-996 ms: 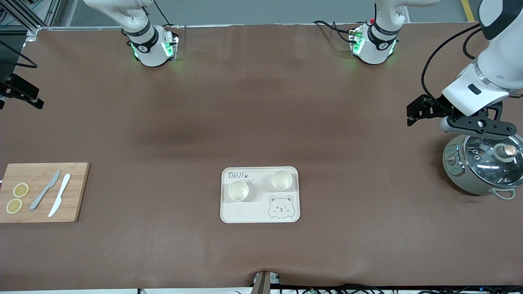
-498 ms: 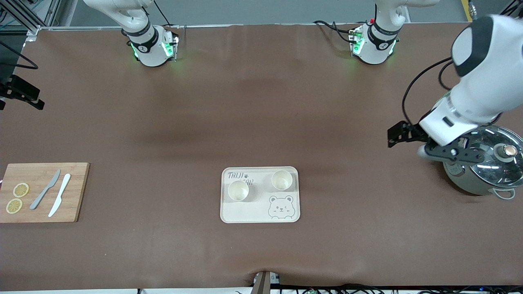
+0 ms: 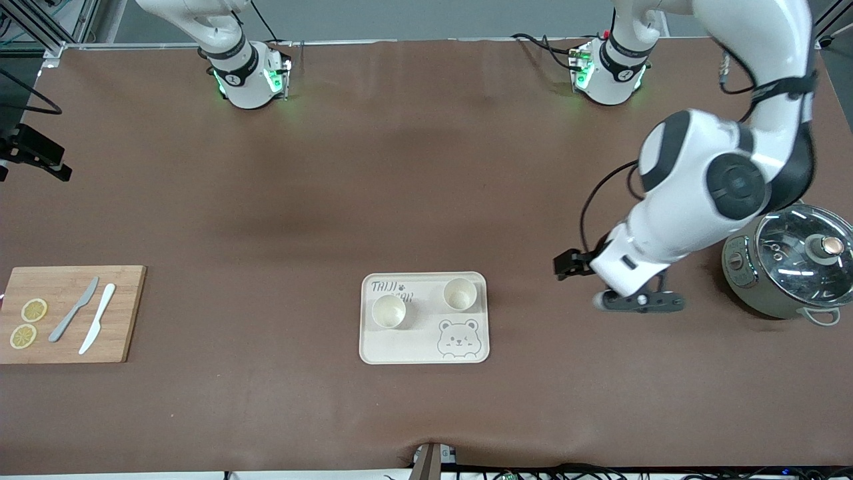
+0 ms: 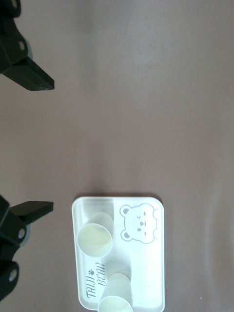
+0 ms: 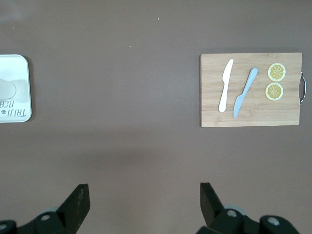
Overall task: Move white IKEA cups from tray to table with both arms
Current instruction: 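Move the left gripper over the white cup on the tray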
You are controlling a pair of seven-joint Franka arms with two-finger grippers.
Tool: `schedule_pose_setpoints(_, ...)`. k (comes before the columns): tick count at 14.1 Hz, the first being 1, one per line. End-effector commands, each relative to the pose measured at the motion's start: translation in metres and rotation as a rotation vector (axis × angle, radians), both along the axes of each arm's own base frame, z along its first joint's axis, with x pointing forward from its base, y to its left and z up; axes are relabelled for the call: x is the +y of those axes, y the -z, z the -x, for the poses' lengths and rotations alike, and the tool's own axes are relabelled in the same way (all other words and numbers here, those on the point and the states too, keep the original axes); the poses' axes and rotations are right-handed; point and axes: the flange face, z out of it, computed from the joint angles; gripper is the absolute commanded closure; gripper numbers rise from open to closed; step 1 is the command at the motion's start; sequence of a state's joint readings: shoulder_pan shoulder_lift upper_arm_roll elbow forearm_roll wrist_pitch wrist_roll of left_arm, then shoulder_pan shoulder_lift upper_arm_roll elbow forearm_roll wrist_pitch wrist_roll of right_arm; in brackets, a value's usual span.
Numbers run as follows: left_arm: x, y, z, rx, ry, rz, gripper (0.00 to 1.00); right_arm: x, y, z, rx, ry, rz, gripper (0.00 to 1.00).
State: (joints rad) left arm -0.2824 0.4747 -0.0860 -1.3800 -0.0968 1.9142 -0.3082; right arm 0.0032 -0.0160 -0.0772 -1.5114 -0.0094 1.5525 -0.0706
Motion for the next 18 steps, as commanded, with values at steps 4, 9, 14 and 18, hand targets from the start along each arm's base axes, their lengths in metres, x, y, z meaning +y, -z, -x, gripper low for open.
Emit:
schedule_pose_setpoints(4,-0.077,0.072,-0.005,-0.035,-0.012,0.026,0.0,-0.002,-0.004,-0.003,-0.007,0.002,0.01,0.0)
schedule_pose_setpoints(9,-0.116,0.137,-0.005,-0.104,-0.031,0.04,0.0,-0.002,-0.004,-0.003,-0.007,0.002,0.012,0.0)
schedule_pose_setpoints(14,-0.131,0.178,0.001,-0.097,-0.018,0.034,0.0,-0.002,0.0,-0.005,0.0,0.001,0.015,0.0)
schedule_pose_setpoints(18,-0.148,0.206,0.011,-0.123,-0.003,-0.008,0.0,-0.001,0.001,-0.006,0.003,-0.001,0.015,0.0)
